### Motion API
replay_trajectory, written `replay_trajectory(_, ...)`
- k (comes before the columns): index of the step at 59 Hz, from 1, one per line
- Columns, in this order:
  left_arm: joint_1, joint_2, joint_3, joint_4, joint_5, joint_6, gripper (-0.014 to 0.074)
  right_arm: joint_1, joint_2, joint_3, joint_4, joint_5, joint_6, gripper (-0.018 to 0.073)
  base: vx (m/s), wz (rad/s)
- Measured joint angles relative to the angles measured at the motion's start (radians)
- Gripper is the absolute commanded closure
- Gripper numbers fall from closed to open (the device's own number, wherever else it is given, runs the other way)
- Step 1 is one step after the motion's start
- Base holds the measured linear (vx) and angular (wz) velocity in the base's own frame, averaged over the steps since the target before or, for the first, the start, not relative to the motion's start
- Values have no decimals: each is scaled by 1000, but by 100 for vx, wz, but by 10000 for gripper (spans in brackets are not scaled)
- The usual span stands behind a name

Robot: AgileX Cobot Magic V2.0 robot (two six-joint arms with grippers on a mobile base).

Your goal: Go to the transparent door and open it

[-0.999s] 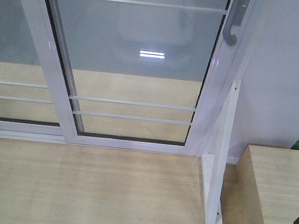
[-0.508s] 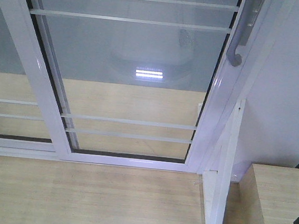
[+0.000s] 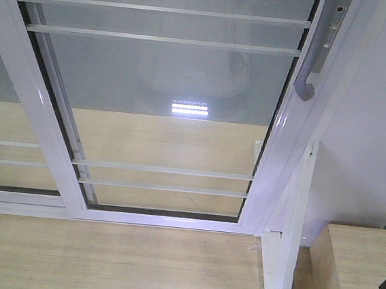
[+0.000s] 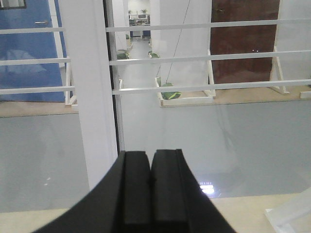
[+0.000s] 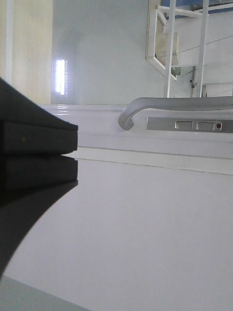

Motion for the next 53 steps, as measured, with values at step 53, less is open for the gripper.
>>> replay_trajectory(53,0,0,0,0,0,0,602,0,0,0,0,7,0,567,3,-1)
